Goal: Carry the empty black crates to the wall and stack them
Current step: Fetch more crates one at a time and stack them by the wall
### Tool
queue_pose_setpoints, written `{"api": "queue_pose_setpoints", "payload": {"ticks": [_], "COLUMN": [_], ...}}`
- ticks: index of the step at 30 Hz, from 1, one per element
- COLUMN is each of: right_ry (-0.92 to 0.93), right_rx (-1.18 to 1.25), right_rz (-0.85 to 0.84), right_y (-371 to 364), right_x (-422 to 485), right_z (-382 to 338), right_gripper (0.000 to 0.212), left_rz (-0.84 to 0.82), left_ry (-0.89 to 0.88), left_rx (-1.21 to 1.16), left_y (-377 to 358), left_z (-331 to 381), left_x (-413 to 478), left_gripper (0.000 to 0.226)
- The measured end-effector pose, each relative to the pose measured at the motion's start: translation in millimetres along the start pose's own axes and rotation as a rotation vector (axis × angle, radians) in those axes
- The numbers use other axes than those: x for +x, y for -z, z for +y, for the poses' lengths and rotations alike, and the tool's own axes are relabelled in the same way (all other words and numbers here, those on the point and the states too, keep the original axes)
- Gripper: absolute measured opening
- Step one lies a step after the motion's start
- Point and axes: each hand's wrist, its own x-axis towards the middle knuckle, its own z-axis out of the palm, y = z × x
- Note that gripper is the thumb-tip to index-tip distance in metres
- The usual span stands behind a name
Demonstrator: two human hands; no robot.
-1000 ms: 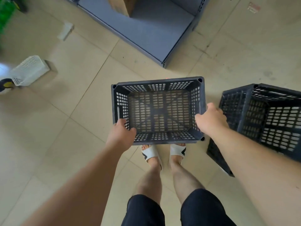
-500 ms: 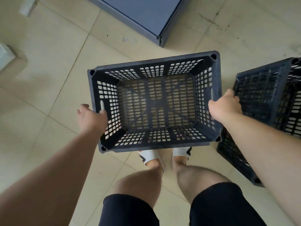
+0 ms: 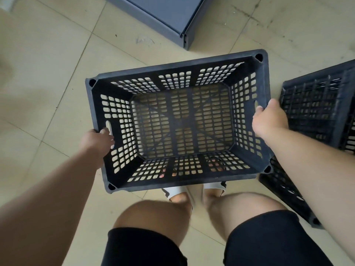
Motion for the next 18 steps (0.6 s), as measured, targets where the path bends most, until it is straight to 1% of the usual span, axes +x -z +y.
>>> {"api": "queue_pose_setpoints", "payload": {"ticks": [3,6,9,11,18], "right_ry": [-0.005,-0.018,-0.03,-0.037,-0.025], "right_rx": [-0.01,-0.025,-0.019,-0.018,0.002], "right_rz": [0.017,0.019,0.03,0.041,0.071], "right_y": [22,60,108,146,273], "right_x": [-16,-42,-76,-104,-208], "right_z": [-1,-1,-4,-6,-22], "right_gripper": [0.025,0.029,0.031,0.031,0.033], "left_rz": [-0.007,-0.007,-0.019,-0.023,0.001], "left_ry": [-0.023,-0.049,-0.088,-0.119,-0.108], "left_rx": [-0.016,-0.022,-0.02,-0.025,-0.052], "left_y": [16,43,81,108,216], "left_z": [1,5,14,21,43], "left_x": [-20,-52,-94,-124,-238], "left_gripper": [0.039,0.036,0.021,0.018,0.027]}}
